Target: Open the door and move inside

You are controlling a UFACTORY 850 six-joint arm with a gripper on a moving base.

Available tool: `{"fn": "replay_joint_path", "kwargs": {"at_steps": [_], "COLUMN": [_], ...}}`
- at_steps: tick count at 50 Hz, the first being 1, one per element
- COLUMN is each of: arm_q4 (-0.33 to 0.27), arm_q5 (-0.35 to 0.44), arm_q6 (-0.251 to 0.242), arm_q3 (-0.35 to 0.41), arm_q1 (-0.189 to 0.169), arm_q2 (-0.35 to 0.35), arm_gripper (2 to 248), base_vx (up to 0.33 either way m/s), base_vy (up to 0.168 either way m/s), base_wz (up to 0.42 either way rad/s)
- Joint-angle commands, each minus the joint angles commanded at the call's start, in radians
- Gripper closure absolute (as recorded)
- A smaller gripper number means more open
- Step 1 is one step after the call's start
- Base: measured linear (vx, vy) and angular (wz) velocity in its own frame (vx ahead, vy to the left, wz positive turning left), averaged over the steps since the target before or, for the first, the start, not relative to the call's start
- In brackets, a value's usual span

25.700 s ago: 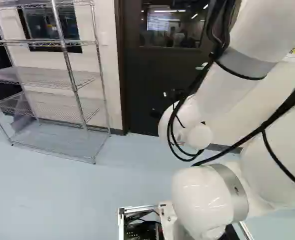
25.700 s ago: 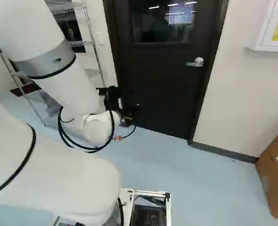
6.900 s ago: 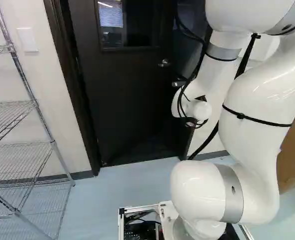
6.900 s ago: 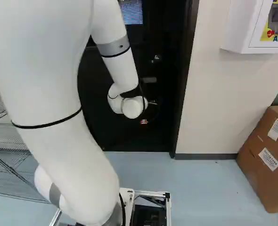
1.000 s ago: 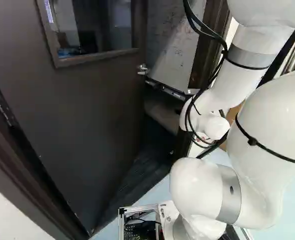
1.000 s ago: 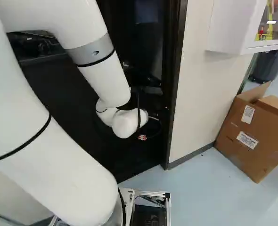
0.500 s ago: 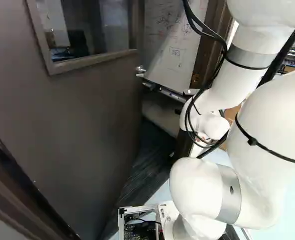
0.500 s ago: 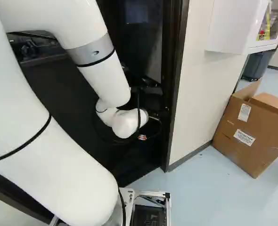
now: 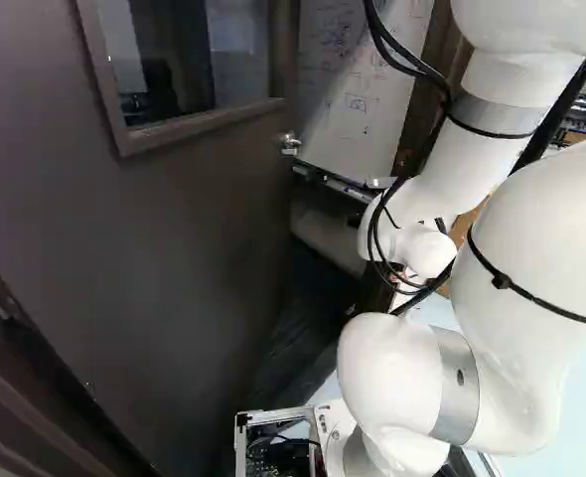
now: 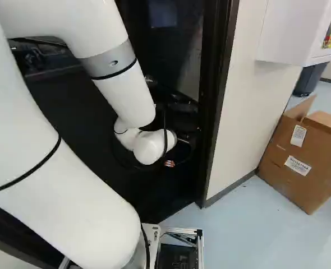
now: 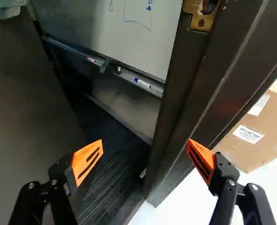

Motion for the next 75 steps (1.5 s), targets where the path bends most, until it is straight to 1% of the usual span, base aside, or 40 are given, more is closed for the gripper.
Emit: {"fn": "replay_joint_path", "kwargs": {"at_steps": [13,30,35,36,65,75], "arm_q4": [0.0,0.0,0.0,0.0,0.0,0.0], "arm_q5": [0.0,0.0,0.0,0.0,0.0,0.0], "arm_q6": [0.0,0.0,0.0,0.0,0.0,0.0], "arm_q3": [0.0,0.0,0.0,-0.001,-0.01,-0.014], "arm_q1": [0.0,0.0,0.0,0.006,0.043,0.061], "arm_q2": [0.0,0.0,0.0,-0.002,-0.011,-0.015], "arm_gripper": [3,3,3,3,3,3], "base_vx": [0.038,0.001,0.016,0.027,0.002,0.0], "base_vy": [0.067,-0.002,0.079,0.081,0.004,0.0], "base_wz": [-0.011,-0.01,0.029,-0.035,0.001,0.0]}}
